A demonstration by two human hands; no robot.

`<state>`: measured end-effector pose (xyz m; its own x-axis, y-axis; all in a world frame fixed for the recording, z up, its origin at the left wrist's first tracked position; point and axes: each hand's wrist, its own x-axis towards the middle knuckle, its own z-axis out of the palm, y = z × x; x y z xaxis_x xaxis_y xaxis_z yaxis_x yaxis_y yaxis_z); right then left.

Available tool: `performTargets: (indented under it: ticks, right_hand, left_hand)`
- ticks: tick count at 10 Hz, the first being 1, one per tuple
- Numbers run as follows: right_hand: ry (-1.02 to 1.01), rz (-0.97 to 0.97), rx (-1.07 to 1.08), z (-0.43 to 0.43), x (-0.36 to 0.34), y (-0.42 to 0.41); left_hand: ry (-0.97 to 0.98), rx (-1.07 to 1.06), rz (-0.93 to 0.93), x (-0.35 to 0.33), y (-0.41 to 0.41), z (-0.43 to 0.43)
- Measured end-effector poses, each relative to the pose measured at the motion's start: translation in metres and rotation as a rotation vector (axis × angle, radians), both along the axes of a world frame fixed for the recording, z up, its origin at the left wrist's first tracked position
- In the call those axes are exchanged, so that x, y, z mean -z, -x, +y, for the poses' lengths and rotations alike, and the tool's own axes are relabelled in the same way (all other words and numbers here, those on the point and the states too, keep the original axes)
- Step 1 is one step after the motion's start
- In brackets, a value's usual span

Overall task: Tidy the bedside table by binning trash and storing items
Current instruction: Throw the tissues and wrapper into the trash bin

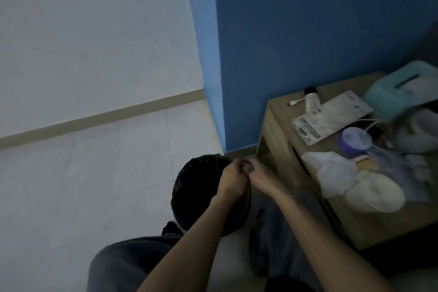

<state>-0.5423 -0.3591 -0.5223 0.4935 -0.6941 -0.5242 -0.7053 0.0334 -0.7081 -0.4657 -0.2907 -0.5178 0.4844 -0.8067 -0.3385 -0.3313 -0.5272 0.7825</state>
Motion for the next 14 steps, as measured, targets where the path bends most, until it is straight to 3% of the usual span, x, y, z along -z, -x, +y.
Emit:
performTargets:
  ticks: [1, 2, 3, 4, 5, 6, 7, 9, 10, 12, 13, 14]
  right_hand:
    - [0.213, -0.186, 0.204, -0.035, -0.062, 0.046]
    - [0.357, -0.287, 0.325, -0.044, -0.099, 0.099]
    - [0.656, -0.174, 0.416, -0.039, -0.118, 0.177]
    - [0.679, 0.03, 0.352, -0.03, -0.111, 0.218]
    - [0.454, 0.161, 0.213, -0.019, -0.084, 0.248]
    - [0.433, 0.15, 0.208, -0.017, -0.07, 0.249]
    - [0.396, 0.092, 0.362, -0.022, -0.063, 0.247]
    - [0.415, 0.057, 0.326, -0.022, -0.044, 0.248]
    - [0.475, 0.089, 0.263, -0.015, -0.045, 0.247]
    - [0.582, -0.08, 0.226, -0.015, -0.083, 0.184]
    - [0.706, -0.145, 0.121, -0.02, -0.073, 0.107]
    - [0.525, -0.185, 0.051, -0.017, -0.046, 0.06]
  left_hand:
    - [0.169, 0.048, -0.049, -0.04, 0.037, -0.052]
    - [0.194, 0.191, -0.059, -0.053, 0.078, -0.077]
    - [0.118, 0.435, -0.146, -0.052, 0.127, -0.097]
    - [-0.04, 0.574, -0.258, -0.041, 0.144, -0.103]
    - [-0.18, 0.636, -0.315, -0.026, 0.16, -0.105]
    - [-0.187, 0.615, -0.34, -0.021, 0.164, -0.101]
    - [-0.206, 0.606, -0.374, -0.026, 0.167, -0.094]
    - [-0.166, 0.613, -0.325, -0.026, 0.167, -0.092]
    - [-0.118, 0.539, -0.19, -0.023, 0.161, -0.087]
    - [0.172, 0.265, -0.159, -0.055, 0.118, -0.058]
    - [0.188, 0.015, -0.195, -0.044, 0.05, -0.038]
    - [0.035, -0.1, -0.165, -0.019, 0.01, -0.014]
